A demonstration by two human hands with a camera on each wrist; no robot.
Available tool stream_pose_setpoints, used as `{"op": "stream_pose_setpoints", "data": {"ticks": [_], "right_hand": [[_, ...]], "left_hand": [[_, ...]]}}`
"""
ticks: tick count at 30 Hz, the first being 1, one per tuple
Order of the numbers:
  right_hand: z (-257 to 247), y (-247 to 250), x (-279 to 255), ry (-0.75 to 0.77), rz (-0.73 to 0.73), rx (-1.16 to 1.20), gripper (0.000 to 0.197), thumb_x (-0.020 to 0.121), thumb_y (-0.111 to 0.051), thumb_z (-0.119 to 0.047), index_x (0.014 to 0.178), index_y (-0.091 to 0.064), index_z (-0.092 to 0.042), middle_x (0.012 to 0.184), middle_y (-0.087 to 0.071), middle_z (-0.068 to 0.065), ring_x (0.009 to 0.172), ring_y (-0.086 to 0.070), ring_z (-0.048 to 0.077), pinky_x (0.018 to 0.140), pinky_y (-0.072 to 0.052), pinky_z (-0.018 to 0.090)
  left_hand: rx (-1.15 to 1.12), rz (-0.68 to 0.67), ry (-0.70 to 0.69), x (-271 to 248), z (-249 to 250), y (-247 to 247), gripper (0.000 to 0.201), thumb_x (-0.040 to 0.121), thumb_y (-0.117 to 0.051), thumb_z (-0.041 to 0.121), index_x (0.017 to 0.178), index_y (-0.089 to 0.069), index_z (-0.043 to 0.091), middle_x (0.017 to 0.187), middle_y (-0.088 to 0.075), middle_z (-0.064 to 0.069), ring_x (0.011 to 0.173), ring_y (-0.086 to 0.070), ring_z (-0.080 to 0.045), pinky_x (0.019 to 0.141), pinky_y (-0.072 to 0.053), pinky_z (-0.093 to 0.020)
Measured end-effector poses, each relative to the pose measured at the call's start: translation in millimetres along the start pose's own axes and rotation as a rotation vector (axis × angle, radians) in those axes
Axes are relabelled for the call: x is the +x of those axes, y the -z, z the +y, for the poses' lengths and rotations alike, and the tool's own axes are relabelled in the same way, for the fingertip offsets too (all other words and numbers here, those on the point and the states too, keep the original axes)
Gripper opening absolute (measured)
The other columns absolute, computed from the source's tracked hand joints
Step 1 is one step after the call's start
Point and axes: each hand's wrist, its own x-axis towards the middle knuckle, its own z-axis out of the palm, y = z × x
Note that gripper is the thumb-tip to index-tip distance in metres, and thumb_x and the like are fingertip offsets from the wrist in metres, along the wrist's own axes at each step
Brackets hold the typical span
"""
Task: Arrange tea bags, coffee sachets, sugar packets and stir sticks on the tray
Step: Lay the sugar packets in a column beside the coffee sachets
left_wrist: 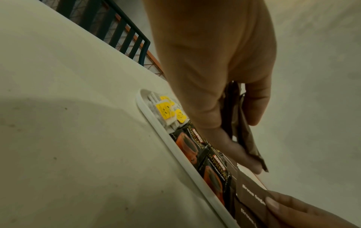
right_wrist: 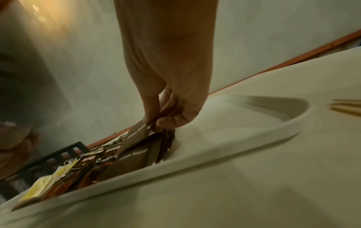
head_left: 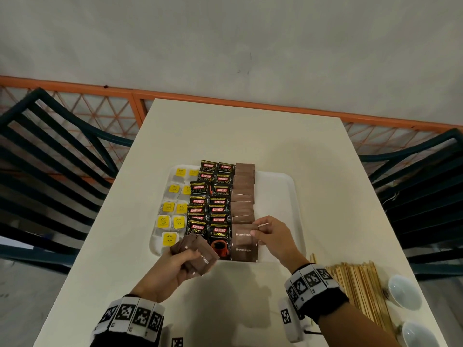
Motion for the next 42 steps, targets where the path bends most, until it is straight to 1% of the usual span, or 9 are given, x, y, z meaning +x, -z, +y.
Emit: {"op": "stream_pose_setpoints", "data": {"ticks": [6, 12, 15, 19, 23, 28, 32, 36, 42], "right_hand": [[4.8, -6.2, -2.3, 0.073, 0.113, -0.134, 0.018, 0.079, -0.072, -0.011, 0.090, -0.059, -0.016, 0.068, -0.055, -0.006, 0.066, -0.053, 0.007, 0.058, -0.042, 0.005], [-2.6, -12.2, -8.8, 0.181, 0.212, -0.301, 0.023, 0.084, -0.066, -0.020, 0.104, -0.057, -0.017, 0.090, -0.050, -0.003, 0.076, -0.049, 0.009, 0.062, -0.036, 0.007], [-19.3, -19.5, -26.1, 0.305, 0.009, -0.248, 0.010, 0.090, -0.059, -0.026, 0.097, -0.060, -0.020, 0.087, -0.057, -0.007, 0.077, -0.053, 0.001, 0.068, -0.040, 0.010], [-27.3, -34.5, -39.2, 0.220, -0.397, -0.183, 0.012, 0.087, -0.062, -0.032, 0.096, -0.063, -0.024, 0.084, -0.063, -0.013, 0.077, -0.057, -0.001, 0.071, -0.043, 0.012], [-26.8, -41.7, -36.0, 0.145, -0.422, 0.008, 0.012, 0.086, -0.065, -0.015, 0.082, -0.060, -0.026, 0.080, -0.065, -0.006, 0.074, -0.059, 0.009, 0.066, -0.048, 0.019], [-30.4, -43.5, -34.4, 0.042, -0.391, 0.267, 0.012, 0.086, -0.063, -0.006, 0.090, -0.060, -0.017, 0.089, -0.067, 0.001, 0.074, -0.063, 0.012, 0.068, -0.055, 0.026], [-25.7, -46.9, -36.7, -0.009, -0.486, 0.347, 0.021, 0.082, -0.066, 0.000, 0.097, -0.059, -0.013, 0.090, -0.067, 0.004, 0.078, -0.066, 0.017, 0.069, -0.055, 0.028], [-26.0, -43.6, -32.5, -0.009, -0.427, 0.345, 0.022, 0.082, -0.065, 0.000, 0.097, -0.063, -0.016, 0.090, -0.069, 0.001, 0.074, -0.065, 0.009, 0.067, -0.053, 0.021], [-30.4, -7.7, -7.0, 0.021, -0.159, 0.352, 0.027, 0.084, -0.061, 0.000, 0.100, -0.070, -0.019, 0.082, -0.073, -0.004, 0.070, -0.062, 0.009, 0.064, -0.050, 0.015]], "left_hand": [[0.049, 0.023, -0.019, 0.2, 0.9, -1.8, 0.023, 0.086, -0.052, -0.004, 0.102, -0.062, 0.010, 0.084, -0.074, -0.006, 0.078, -0.069, -0.015, 0.063, -0.055, -0.028], [0.071, 0.038, -0.042, 4.5, 0.2, -8.3, 0.021, 0.084, -0.058, -0.003, 0.098, -0.064, 0.011, 0.078, -0.075, -0.002, 0.072, -0.070, -0.011, 0.066, -0.053, -0.029], [0.059, 0.059, -0.056, 6.6, -0.9, -10.4, 0.020, 0.083, -0.060, -0.001, 0.097, -0.065, 0.012, 0.082, -0.075, -0.004, 0.077, -0.070, -0.015, 0.072, -0.052, -0.033], [0.068, 0.073, -0.081, 7.4, -0.2, -12.2, 0.019, 0.081, -0.063, 0.002, 0.097, -0.066, 0.012, 0.086, -0.075, -0.006, 0.081, -0.069, -0.018, 0.077, -0.052, -0.034], [0.071, 0.053, -0.077, 6.9, -0.7, -9.3, 0.019, 0.084, -0.061, 0.006, 0.101, -0.066, 0.013, 0.091, -0.075, -0.006, 0.082, -0.069, -0.019, 0.075, -0.053, -0.031], [0.061, 0.043, -0.055, 7.9, -3.3, -7.8, 0.019, 0.086, -0.059, 0.008, 0.104, -0.064, 0.012, 0.089, -0.074, -0.009, 0.077, -0.069, -0.023, 0.071, -0.055, -0.031], [0.039, 0.017, -0.070, 9.8, -2.0, -6.2, 0.022, 0.087, -0.058, 0.010, 0.106, -0.066, 0.014, 0.101, -0.073, -0.008, 0.091, -0.069, -0.021, 0.078, -0.053, -0.032], [-0.004, 0.033, -0.058, 13.0, -4.9, -4.6, 0.020, 0.086, -0.058, 0.010, 0.105, -0.065, 0.009, 0.099, -0.072, -0.015, 0.087, -0.068, -0.026, 0.078, -0.055, -0.034], [-0.137, 0.065, -0.062, 16.0, -2.4, 4.3, 0.018, 0.090, -0.048, 0.004, 0.098, -0.064, 0.000, 0.092, -0.072, -0.020, 0.080, -0.069, -0.029, 0.066, -0.059, -0.030]]}}
